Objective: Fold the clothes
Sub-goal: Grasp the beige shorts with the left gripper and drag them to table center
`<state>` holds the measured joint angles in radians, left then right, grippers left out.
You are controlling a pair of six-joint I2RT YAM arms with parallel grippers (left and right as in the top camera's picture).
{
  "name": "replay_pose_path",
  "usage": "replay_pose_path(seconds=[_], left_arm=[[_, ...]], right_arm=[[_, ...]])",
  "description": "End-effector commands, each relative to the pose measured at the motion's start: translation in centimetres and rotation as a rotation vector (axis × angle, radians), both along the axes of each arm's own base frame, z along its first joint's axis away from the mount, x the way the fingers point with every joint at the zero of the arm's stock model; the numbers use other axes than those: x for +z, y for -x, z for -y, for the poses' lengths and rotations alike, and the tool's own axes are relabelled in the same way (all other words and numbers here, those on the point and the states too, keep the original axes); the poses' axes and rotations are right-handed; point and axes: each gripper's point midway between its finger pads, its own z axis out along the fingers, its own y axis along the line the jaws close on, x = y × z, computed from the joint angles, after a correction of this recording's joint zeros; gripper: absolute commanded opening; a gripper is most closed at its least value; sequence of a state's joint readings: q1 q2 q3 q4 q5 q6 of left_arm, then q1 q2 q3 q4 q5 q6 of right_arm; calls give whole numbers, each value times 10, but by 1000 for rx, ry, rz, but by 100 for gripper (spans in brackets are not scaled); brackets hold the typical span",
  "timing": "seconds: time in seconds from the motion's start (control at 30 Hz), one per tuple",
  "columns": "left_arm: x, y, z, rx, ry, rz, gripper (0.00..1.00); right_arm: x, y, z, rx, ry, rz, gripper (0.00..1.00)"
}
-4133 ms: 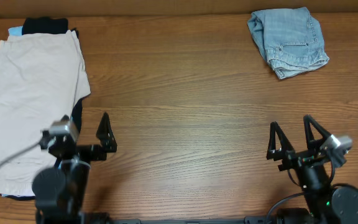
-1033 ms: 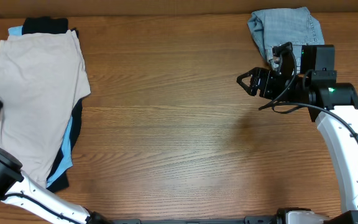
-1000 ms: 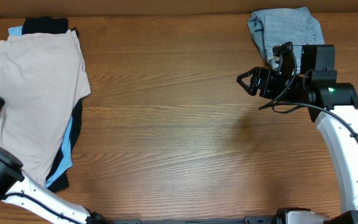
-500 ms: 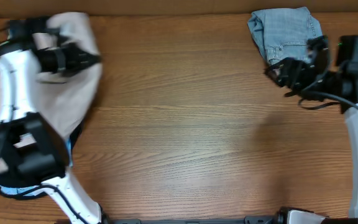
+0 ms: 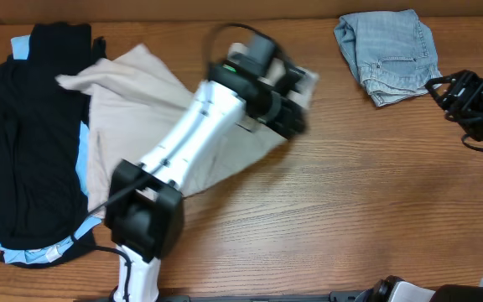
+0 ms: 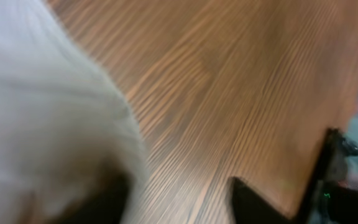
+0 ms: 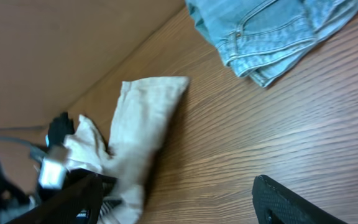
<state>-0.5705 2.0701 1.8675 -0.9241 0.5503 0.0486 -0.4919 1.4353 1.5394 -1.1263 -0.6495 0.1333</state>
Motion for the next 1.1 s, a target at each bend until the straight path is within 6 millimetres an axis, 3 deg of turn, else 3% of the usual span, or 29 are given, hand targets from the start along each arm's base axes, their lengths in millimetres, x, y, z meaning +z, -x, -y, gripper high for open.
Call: replay_pose_path(seconds=[0.0, 0.1, 0.2, 0.4, 0.53, 0.63, 0.77, 0.93, 1.07], left_arm=[[9, -16, 5, 119, -97, 129, 100], [18, -24, 8, 150, -72, 145, 100], [47, -43, -8, 198, -40, 165, 100], [143, -82, -86, 371, 4, 249, 100], [189, -93, -148, 496, 14, 294, 100], [202, -100, -184, 570, 12, 312, 100], [197, -103, -220, 618, -28, 299, 100], [189, -104, -253, 682, -64, 265, 100], [187, -103, -272, 721, -77, 246, 100]], right_arm=[[19, 2, 7, 1, 20, 62, 83], [19, 2, 8, 7, 26, 68, 84], [19, 3, 7, 22, 38, 69, 84], [15, 2, -21, 146, 78, 77, 84], [14, -8, -70, 312, 128, 106, 84], [4, -22, -119, 438, 200, 119, 84], [-25, -44, -191, 596, 306, 126, 86], [-81, -65, -273, 757, 381, 127, 92], [-128, -75, -321, 849, 387, 123, 94]])
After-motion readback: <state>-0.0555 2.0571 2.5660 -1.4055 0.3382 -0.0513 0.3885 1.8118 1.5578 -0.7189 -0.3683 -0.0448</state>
